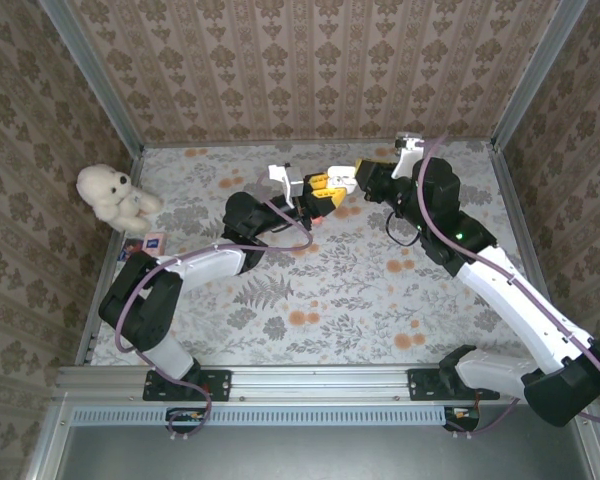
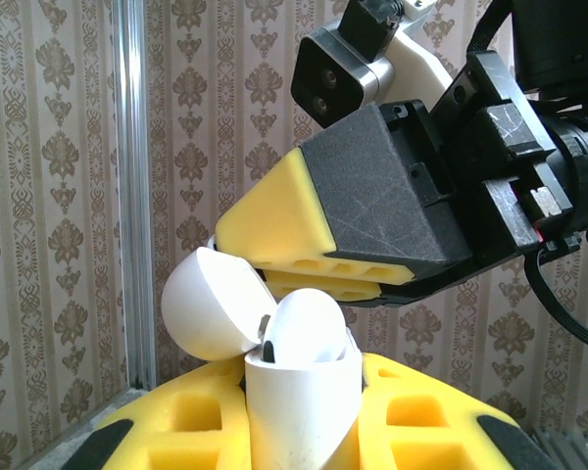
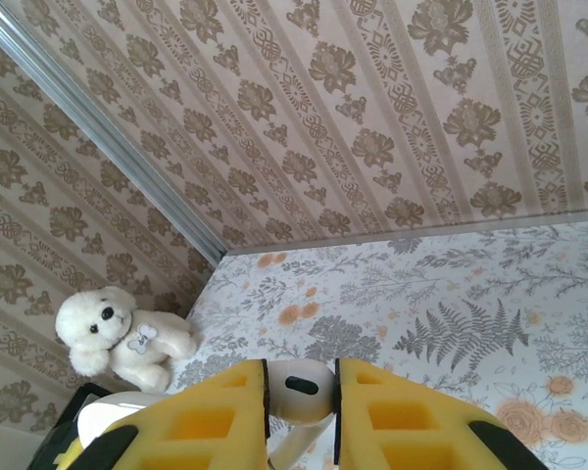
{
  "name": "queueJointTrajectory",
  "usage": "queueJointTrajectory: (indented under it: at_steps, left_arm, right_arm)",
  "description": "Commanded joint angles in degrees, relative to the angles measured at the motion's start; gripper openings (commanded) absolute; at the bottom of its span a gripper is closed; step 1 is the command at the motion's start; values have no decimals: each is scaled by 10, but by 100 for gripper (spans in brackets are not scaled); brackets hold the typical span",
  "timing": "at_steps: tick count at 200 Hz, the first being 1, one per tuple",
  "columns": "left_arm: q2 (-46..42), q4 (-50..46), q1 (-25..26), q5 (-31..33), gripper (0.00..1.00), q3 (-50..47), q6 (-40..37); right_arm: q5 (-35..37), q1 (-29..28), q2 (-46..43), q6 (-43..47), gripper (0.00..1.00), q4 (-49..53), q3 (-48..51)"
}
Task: Insert wireless bluetooth earbuds into charging case
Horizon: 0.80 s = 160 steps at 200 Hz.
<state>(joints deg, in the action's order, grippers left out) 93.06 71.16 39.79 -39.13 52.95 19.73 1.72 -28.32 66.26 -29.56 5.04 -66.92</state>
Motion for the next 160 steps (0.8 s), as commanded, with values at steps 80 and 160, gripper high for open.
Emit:
queueJointTrajectory:
  at_steps: [80,160]
  left_arm:
    - [5,15,1,10,0,1,-8]
    - [7,14,0,10,0,7,-7]
  right_arm:
    - [39,-1,-44,23,20,-4,7]
    - [-25,-4,-19,35,19,16,-14]
